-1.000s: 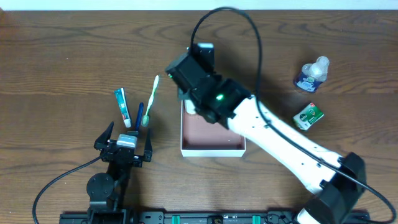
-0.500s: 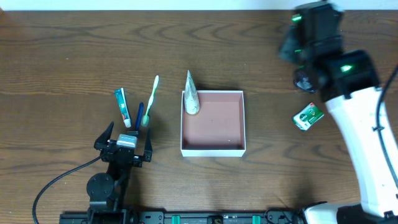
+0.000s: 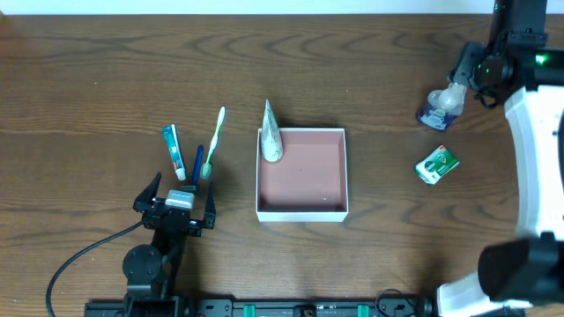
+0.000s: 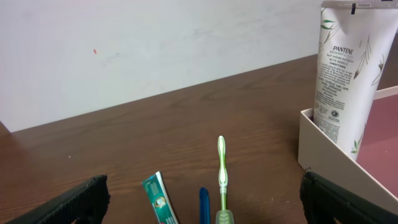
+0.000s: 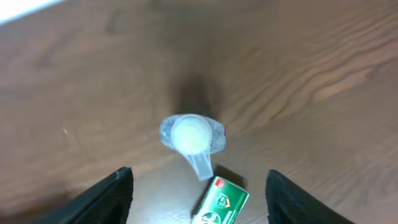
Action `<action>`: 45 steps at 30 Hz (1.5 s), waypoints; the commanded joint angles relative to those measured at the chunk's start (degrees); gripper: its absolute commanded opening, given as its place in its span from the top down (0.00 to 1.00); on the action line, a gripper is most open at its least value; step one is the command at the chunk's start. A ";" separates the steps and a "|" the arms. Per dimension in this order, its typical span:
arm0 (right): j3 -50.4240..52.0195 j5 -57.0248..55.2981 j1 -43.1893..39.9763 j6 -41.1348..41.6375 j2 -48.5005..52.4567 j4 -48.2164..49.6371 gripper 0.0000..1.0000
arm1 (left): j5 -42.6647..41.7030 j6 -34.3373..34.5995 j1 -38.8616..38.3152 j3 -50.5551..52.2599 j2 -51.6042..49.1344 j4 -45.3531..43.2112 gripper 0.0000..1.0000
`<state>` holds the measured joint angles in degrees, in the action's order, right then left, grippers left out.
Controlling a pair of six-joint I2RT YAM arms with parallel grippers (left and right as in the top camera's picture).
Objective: Pack container
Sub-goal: 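Move right gripper to the blue soap pump bottle and grasp it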
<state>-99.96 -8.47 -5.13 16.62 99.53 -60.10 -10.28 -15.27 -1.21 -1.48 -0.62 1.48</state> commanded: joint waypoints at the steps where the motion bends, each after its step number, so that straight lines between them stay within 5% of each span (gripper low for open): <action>1: 0.35 4.48 -1.88 -5.99 3.15 -0.39 0.30 | -0.39 -0.35 0.28 1.25 0.28 1.46 0.02; 28: 0.39 8.94 -2.08 -17.16 13.88 5.68 0.36 | -0.39 -0.35 0.28 1.25 0.28 1.46 0.02; 39: 0.39 8.96 -2.10 -18.03 14.01 6.78 0.91 | -0.39 -0.35 0.28 1.25 0.28 1.46 0.02; 45: 0.15 9.25 -2.01 -19.08 13.42 7.02 0.99 | -0.39 -0.35 0.28 1.25 0.28 1.46 0.02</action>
<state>-99.07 0.49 -7.05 -1.15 113.91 -53.30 -10.28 -15.27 -1.21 -1.48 -0.62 1.48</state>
